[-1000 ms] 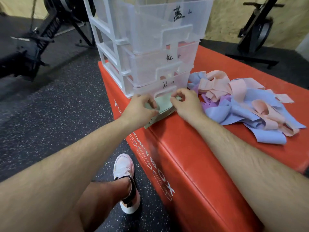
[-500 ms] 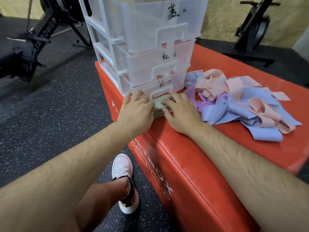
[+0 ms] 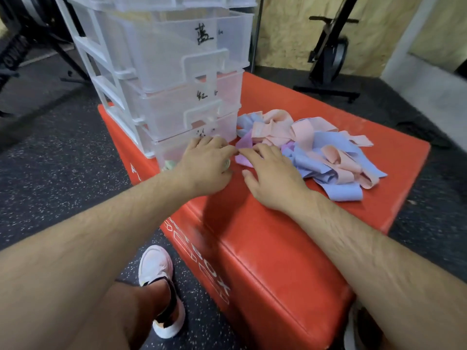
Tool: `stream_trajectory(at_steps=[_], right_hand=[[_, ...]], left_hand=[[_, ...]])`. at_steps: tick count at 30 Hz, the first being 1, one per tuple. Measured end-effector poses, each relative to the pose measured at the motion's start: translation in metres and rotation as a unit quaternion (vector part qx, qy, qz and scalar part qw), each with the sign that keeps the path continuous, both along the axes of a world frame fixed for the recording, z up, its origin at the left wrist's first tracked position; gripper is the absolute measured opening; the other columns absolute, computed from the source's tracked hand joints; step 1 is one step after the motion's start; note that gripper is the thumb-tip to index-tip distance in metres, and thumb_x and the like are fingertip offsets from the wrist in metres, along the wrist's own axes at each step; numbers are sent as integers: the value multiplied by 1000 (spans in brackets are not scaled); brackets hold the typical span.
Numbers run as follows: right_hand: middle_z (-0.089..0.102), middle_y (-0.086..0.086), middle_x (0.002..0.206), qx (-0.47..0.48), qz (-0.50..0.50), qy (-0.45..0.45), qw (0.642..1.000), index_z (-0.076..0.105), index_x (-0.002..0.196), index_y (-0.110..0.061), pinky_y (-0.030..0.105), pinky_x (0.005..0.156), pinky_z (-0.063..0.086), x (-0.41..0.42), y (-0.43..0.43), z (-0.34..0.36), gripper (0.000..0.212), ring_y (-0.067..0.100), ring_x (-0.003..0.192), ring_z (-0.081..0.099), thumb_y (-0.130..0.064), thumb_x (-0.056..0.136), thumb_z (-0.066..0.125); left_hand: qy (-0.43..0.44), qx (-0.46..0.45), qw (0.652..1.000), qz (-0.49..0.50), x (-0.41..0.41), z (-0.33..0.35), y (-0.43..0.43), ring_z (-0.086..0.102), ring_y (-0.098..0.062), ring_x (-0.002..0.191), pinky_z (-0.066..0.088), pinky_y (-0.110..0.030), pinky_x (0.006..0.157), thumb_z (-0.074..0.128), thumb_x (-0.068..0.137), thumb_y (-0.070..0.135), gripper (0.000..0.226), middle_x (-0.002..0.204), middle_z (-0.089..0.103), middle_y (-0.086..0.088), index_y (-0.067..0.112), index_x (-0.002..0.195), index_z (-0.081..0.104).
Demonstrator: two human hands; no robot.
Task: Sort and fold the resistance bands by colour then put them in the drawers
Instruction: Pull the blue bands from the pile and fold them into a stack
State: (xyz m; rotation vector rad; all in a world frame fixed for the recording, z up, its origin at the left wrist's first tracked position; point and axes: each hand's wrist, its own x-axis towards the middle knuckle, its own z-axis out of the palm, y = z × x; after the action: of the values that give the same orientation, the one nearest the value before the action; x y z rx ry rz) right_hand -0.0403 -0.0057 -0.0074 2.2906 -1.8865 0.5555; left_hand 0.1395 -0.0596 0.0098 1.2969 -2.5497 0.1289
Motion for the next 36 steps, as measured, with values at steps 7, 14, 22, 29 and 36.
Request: stream_trajectory(at_steps=[7, 14, 22, 29, 36], right_hand=[[50, 1, 135, 88, -87, 22, 992, 50, 142, -26, 43, 99, 43, -72, 47, 15, 48, 29, 125, 44, -31, 95, 52], [27, 11, 159, 166, -141, 31, 976, 49, 143, -35, 49, 114, 29, -109, 60, 13, 45, 32, 143, 22, -36, 98, 50], [44, -6, 151, 176, -121, 23, 977, 50, 143, -26, 42, 111, 29, -127, 43, 28, 43, 30, 140, 28, -28, 101, 45], [65, 15, 130, -77, -1, -101, 992, 66, 130, -6, 39, 104, 39, -145, 45, 60, 49, 29, 117, 51, -1, 86, 45], [55, 3, 140, -196, 35, -240, 950, 63, 133, -5, 27, 114, 38, -145, 61, 98, 50, 14, 133, 50, 11, 89, 46]], left_hand=[[0, 46, 997, -69, -88, 8, 18, 48, -25, 125, 32, -40, 104, 46, 81, 50, 58, 131, 53, 1, 31, 136, 52], [-22, 71, 994, -79, -143, -3, 26, 48, -31, 125, 32, -43, 102, 54, 90, 43, 47, 136, 49, -5, 30, 135, 50], [-28, 83, 994, -60, -163, 5, 13, 50, -31, 122, 33, -44, 102, 56, 90, 44, 49, 132, 51, -4, 29, 135, 48], [232, 99, 961, -113, -158, 30, 10, 52, -13, 105, 45, -39, 91, 65, 82, 35, 57, 127, 53, 6, 35, 134, 43], [444, 221, 858, -136, -156, 50, 31, 63, -2, 106, 46, -7, 77, 73, 89, 24, 33, 111, 68, 2, 17, 117, 57]])
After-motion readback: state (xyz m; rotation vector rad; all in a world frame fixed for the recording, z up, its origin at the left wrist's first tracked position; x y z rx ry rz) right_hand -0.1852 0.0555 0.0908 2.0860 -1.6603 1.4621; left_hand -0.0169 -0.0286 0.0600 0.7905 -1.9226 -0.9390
